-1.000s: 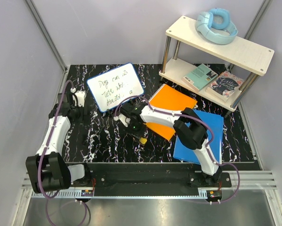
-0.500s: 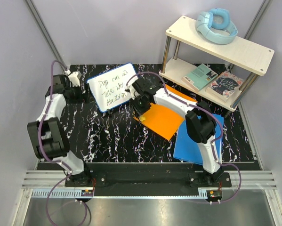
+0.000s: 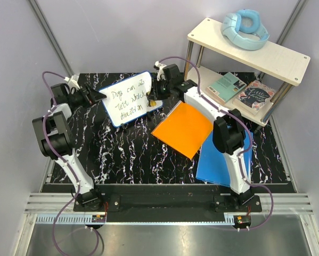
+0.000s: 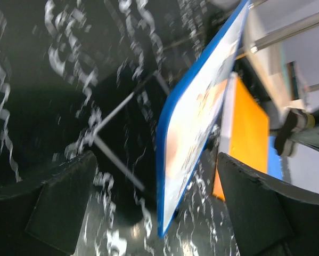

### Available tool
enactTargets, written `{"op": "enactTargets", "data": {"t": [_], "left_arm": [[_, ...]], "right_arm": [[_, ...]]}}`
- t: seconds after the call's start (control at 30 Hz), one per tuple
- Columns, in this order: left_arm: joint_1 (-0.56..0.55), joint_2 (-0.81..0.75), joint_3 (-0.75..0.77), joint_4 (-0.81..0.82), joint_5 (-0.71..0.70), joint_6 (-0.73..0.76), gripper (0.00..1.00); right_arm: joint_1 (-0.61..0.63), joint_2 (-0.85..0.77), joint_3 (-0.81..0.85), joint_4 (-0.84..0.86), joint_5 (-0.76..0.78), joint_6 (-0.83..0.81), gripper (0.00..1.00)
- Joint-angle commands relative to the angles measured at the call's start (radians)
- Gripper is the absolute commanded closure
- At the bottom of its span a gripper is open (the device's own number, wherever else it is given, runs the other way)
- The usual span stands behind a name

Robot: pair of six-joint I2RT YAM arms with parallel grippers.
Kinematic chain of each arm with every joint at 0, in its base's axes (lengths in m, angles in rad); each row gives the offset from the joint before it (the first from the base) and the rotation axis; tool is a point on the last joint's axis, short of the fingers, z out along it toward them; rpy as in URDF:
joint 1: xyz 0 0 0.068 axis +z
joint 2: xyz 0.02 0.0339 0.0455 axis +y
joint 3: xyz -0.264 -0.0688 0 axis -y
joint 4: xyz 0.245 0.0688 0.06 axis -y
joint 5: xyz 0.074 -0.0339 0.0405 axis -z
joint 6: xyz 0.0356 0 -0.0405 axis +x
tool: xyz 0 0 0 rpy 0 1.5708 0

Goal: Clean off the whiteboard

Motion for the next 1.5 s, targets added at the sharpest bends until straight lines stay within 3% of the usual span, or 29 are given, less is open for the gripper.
{"op": "enactTargets", "data": {"t": [0.0, 0.23, 0.27, 0.3, 0.37, 0.57, 0.63, 0.67, 0.73, 1.27, 1.47], "left_arm": [[-0.005, 0.085, 0.117, 0.18, 0.144, -0.149, 0.04], [-0.005, 0.137, 0.16, 0.17, 0.178, -0.161, 0.16], [-0.007, 0.144, 0.167, 0.163, 0.181, -0.163, 0.19], [-0.008, 0.156, 0.182, 0.16, 0.186, -0.164, 0.33], [-0.01, 0.174, 0.203, 0.142, 0.203, -0.169, 0.47], [-0.02, 0.199, 0.234, 0.114, 0.229, -0.141, 0.58], [-0.025, 0.199, 0.243, 0.085, 0.221, -0.127, 0.71], [-0.028, 0.197, 0.246, 0.076, 0.218, -0.115, 0.86], [-0.028, 0.196, 0.254, 0.047, 0.209, -0.103, 1.0], [-0.028, 0.174, 0.254, -0.122, 0.172, 0.084, 1.0], [-0.034, 0.159, 0.234, -0.159, 0.169, 0.126, 1.0]], "right_arm": [[-0.018, 0.085, 0.089, 0.1, -0.023, 0.093, 1.0], [-0.019, 0.209, 0.255, 0.074, 0.092, 0.096, 1.0], [-0.022, 0.218, 0.267, 0.07, 0.113, 0.095, 1.0], [-0.021, 0.235, 0.295, 0.054, 0.135, 0.092, 1.0], [-0.021, 0.251, 0.319, 0.038, 0.199, 0.098, 1.0], [-0.021, 0.266, 0.359, -0.002, 0.325, 0.078, 1.0], [-0.021, 0.271, 0.365, -0.013, 0.373, 0.063, 1.0], [-0.021, 0.274, 0.369, -0.013, 0.385, 0.05, 1.0], [-0.021, 0.291, 0.375, -0.018, 0.403, 0.027, 1.0], [0.031, 0.511, 0.631, -0.019, 0.322, -0.111, 1.0], [0.114, 0.541, 0.659, -0.074, 0.325, -0.148, 1.0]]}}
